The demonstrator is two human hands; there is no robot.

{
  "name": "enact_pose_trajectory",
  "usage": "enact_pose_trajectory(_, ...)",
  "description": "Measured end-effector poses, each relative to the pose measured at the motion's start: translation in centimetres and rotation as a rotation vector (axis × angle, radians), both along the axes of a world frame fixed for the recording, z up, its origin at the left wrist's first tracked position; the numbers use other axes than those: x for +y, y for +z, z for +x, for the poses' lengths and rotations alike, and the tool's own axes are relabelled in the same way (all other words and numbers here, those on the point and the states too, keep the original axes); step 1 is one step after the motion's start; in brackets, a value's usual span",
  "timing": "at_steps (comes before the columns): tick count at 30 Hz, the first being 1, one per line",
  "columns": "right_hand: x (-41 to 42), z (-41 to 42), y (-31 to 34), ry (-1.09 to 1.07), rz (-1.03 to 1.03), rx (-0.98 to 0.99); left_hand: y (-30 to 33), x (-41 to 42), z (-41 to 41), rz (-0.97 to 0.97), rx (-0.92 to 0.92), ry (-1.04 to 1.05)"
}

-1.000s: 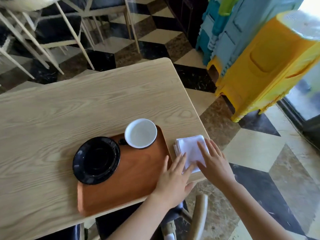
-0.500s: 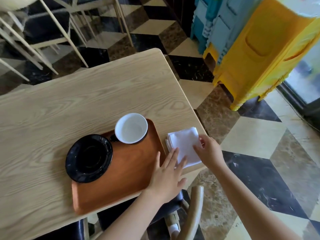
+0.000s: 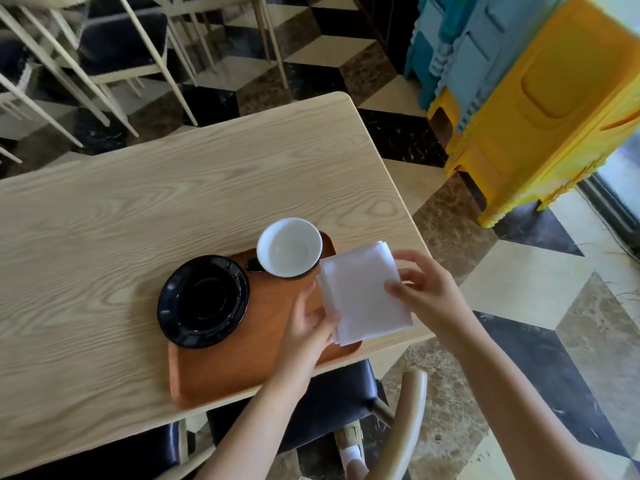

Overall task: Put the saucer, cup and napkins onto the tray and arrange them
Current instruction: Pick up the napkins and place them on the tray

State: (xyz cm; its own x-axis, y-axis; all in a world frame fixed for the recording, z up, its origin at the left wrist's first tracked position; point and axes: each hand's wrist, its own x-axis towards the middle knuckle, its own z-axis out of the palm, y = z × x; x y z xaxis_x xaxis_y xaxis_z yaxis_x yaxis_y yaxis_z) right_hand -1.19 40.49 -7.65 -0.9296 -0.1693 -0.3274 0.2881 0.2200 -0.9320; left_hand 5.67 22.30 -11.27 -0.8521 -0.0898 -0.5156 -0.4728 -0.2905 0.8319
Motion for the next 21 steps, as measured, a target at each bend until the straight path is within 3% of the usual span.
enact_pose_trajectory(6,-1.9,1.2,-2.4,0.258,0.153,0.027,0.1,-3.6,2.8,-0.254,0.119,-0.139)
enact_pose_trajectory(12,-4.5,2.2,-4.9,0.419,0.364,0.118,-1.2,-4.9,3.8,-0.787,0.218,-0.355)
enact_pose_trajectory(21,-5.4,3.6,-6.3,0.549,0.635,0.317,-2.6,-4.7,4.8,-1.121,0.255,-0.419)
